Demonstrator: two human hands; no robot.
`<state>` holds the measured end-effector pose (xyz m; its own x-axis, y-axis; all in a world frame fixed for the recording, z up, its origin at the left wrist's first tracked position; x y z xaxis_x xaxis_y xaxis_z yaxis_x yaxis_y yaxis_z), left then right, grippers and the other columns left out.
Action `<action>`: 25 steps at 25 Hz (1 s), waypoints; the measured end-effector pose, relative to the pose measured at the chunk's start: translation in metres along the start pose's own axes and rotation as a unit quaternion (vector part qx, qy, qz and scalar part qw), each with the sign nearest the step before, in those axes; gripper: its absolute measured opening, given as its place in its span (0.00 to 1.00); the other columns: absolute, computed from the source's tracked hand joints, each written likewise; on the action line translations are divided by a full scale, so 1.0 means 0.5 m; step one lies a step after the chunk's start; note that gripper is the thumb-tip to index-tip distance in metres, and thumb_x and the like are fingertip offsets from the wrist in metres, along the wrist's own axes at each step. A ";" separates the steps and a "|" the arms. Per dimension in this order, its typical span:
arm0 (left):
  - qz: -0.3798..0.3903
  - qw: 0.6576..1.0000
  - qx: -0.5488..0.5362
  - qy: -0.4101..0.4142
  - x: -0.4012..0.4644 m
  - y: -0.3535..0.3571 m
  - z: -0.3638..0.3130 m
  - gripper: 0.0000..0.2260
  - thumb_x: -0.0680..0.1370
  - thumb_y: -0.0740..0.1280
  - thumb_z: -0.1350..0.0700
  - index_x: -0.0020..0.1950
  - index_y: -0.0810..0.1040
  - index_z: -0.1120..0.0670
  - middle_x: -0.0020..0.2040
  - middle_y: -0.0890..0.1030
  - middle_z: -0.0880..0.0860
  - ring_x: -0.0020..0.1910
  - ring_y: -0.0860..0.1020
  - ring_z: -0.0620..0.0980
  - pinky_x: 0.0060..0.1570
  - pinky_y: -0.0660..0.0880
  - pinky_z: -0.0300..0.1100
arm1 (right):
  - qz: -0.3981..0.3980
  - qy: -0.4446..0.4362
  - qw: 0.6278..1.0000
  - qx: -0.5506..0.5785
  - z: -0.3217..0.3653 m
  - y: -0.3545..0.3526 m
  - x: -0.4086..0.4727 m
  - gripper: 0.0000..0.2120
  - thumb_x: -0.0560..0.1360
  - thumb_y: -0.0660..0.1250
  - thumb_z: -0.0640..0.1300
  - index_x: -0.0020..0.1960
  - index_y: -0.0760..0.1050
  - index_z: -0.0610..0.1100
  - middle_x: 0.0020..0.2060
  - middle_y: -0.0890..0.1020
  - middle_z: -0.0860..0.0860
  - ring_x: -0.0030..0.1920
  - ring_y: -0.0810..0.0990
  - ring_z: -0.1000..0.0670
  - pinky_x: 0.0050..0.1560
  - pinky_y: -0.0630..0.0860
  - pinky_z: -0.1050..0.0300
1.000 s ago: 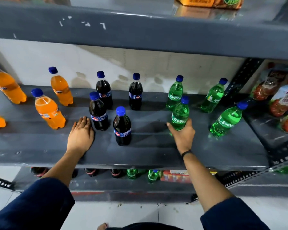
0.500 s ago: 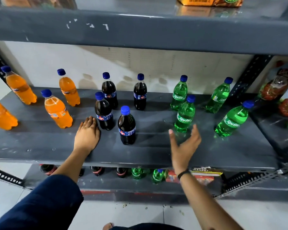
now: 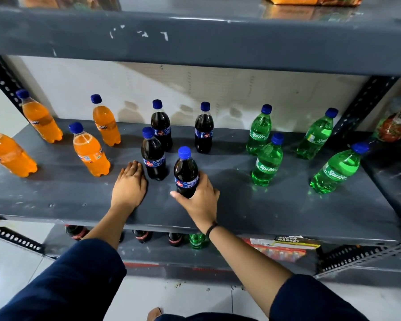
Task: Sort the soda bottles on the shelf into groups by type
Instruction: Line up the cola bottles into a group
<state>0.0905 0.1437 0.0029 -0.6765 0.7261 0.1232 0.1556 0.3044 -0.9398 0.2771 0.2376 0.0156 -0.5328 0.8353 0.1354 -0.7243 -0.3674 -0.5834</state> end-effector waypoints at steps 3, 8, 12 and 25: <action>0.001 1.000 -0.002 0.002 0.000 -0.001 0.000 0.22 0.80 0.54 0.57 0.73 0.60 0.62 0.75 0.61 0.61 0.76 0.57 0.57 0.76 0.52 0.50 | -0.035 0.021 0.999 0.035 -0.019 -0.016 0.029 0.28 0.62 0.76 0.53 0.56 0.70 0.45 0.53 0.81 0.47 0.57 0.78 0.44 0.56 0.68 0.49; 0.003 1.000 -0.008 0.000 0.002 0.001 0.002 0.22 0.80 0.54 0.56 0.73 0.60 0.62 0.76 0.61 0.61 0.76 0.57 0.56 0.76 0.52 0.49 | -0.042 0.017 0.999 0.028 -0.041 -0.050 0.081 0.28 0.64 0.76 0.51 0.58 0.71 0.43 0.53 0.82 0.45 0.57 0.78 0.43 0.60 0.70 0.46; 0.012 0.999 -0.035 0.014 -0.002 -0.006 0.002 0.29 0.76 0.60 0.49 0.73 0.60 0.60 0.74 0.64 0.62 0.75 0.59 0.58 0.75 0.55 0.53 | -0.056 -0.003 0.998 -0.012 -0.043 -0.050 0.075 0.36 0.61 0.76 0.58 0.62 0.68 0.44 0.57 0.79 0.46 0.61 0.75 0.43 0.60 0.70 0.44; -0.050 0.994 -0.076 -0.063 0.004 0.015 -0.031 0.34 0.68 0.64 0.31 0.62 0.68 0.56 0.66 0.74 0.60 0.72 0.64 0.59 0.72 0.53 0.63 | -0.117 0.007 0.988 -0.102 -0.056 -0.040 0.075 0.32 0.61 0.75 0.60 0.59 0.71 0.47 0.52 0.81 0.48 0.56 0.76 0.43 0.55 0.66 0.45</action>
<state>0.1012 0.1571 0.0012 -0.7773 0.6075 0.1635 0.1832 0.4673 -0.8649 0.2839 0.2876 0.0100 -0.3544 0.8934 0.2762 -0.7226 -0.0742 -0.6873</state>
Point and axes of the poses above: each hand's wrist, its own x-axis towards the middle knuckle, its own y-axis out of the palm, z = x × y, the point moved 2 cm from there along x, towards the middle knuckle
